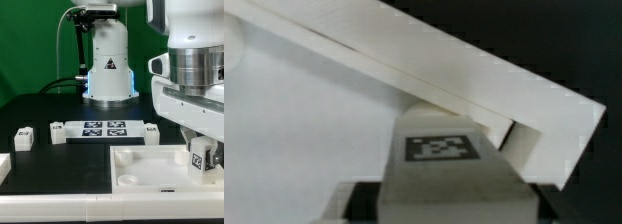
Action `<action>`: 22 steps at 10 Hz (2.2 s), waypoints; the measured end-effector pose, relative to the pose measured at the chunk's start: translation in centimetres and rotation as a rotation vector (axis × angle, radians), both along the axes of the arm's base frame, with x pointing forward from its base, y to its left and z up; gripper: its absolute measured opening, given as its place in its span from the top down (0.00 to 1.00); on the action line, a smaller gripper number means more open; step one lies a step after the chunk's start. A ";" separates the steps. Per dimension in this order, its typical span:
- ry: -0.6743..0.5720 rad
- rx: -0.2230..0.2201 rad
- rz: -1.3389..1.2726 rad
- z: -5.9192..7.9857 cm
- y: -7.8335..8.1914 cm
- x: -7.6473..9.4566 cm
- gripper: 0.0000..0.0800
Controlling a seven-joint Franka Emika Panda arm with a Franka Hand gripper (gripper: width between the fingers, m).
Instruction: Assemble one leg
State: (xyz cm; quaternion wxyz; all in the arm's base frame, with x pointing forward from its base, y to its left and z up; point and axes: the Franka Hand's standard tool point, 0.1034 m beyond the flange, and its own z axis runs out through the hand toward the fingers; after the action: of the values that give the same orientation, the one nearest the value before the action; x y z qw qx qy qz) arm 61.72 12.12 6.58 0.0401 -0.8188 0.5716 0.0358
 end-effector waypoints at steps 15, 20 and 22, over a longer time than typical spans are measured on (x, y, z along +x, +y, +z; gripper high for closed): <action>-0.137 0.003 1.368 0.0 0.1 0.0 0.19; -0.146 0.001 1.512 0.0 -0.2 0.1 0.29; -0.142 0.000 1.467 0.0 -0.2 0.1 0.64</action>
Offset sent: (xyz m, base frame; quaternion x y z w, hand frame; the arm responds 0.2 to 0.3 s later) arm -0.0030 0.0046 0.0042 -0.0092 0.0025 -0.0477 0.9988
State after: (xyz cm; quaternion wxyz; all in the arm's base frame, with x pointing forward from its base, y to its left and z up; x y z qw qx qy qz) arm 61.78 11.92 6.59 0.0430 -0.9910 -0.1269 0.0002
